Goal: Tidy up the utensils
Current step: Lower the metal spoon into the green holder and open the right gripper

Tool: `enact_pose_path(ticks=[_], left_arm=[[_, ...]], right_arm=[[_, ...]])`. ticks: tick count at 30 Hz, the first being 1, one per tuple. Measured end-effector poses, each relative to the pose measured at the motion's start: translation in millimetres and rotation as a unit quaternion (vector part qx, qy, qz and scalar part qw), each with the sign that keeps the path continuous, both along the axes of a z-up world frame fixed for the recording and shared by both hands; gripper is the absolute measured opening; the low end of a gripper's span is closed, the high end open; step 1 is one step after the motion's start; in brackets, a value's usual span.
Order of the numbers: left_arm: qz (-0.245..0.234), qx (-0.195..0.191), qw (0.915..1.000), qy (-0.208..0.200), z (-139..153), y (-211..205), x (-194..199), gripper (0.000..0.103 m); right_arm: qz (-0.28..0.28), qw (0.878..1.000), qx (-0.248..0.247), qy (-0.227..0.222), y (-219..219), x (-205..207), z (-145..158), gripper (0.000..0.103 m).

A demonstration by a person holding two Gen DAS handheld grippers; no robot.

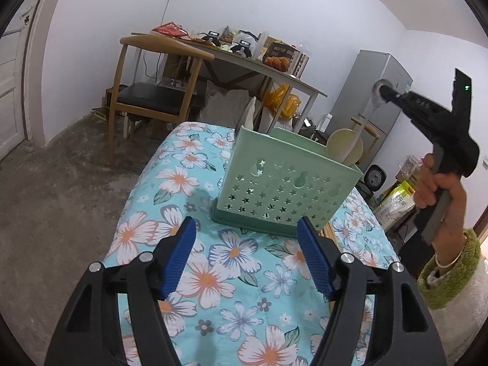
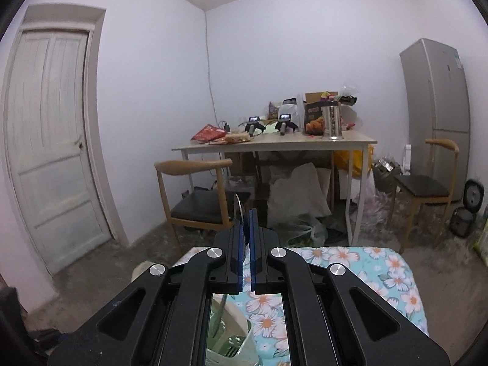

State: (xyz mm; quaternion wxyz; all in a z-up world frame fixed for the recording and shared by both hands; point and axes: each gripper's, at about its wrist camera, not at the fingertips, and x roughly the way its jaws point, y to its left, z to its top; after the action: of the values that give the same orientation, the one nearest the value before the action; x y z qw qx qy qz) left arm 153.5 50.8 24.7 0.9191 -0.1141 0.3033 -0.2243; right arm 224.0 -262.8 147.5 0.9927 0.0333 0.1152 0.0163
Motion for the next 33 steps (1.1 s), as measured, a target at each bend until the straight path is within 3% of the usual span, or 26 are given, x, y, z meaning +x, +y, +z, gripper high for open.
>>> enact_pose_path(ticks=[9,15,17,19,21,28,33], left_arm=[[0.005,-0.005,0.9999,0.008,-4,3,4,0.066],[0.002,-0.006,0.9999,0.010,-6,1,5,0.066],[0.002,-0.005,0.9999,0.012,-6,1,5,0.066],[0.002,-0.005,0.9999,0.016,-8,1,6,0.066],[0.001,-0.005,0.9998,0.018,-10,0,6,0.066],[-0.011,0.002,0.9994,0.033,-14,-8,6,0.066],[-0.029,0.018,0.9982,0.050,-20,-21,4,0.066]], right_arm=[[-0.001,0.997,-0.070,0.008,27,2,-26,0.001],[0.013,0.997,-0.071,0.027,32,6,-38,0.002],[0.027,0.997,-0.062,0.038,31,3,-40,0.004],[0.036,0.997,-0.052,0.043,31,-1,-40,0.028],[0.046,0.998,-0.035,0.039,23,-10,-36,0.040],[0.059,0.996,0.039,0.047,-12,-44,-25,0.049],[0.068,0.987,0.113,0.096,-47,-74,-37,0.053]])
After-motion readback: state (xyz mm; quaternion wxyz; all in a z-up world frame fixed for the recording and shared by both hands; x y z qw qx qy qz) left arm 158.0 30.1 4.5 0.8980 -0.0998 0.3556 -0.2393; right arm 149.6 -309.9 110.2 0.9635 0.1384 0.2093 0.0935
